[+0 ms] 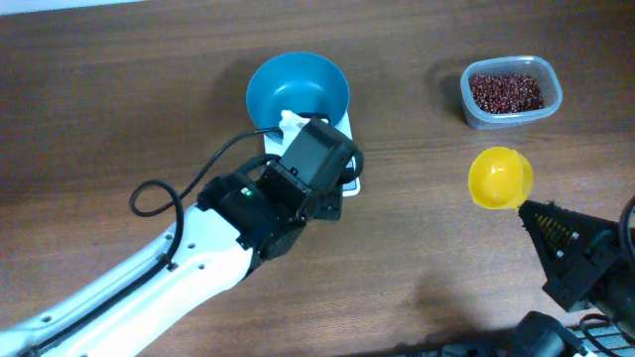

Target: Scoop item into bowl and weigh 50g on scale

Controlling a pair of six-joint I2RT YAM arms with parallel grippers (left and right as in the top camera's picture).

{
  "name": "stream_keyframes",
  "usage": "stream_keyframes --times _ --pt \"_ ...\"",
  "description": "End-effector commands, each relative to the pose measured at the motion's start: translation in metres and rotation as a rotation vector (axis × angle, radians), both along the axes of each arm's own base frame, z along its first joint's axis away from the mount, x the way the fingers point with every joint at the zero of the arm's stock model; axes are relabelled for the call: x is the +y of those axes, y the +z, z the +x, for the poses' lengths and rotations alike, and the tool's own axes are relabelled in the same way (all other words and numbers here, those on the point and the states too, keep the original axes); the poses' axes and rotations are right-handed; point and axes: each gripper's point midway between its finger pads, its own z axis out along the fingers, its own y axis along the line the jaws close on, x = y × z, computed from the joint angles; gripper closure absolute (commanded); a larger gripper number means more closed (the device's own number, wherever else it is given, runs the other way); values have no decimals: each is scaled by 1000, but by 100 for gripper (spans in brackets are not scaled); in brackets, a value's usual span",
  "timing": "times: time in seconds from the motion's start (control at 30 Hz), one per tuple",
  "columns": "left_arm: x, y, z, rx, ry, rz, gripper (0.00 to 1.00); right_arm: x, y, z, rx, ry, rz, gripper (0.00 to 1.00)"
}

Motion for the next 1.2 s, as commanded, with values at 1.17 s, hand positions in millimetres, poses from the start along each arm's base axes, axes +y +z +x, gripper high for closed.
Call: stream_keyframes --times 1.17 --pt "-10 -88 45 -111 88 90 100 -26 8 7 -56 -121 -75 96"
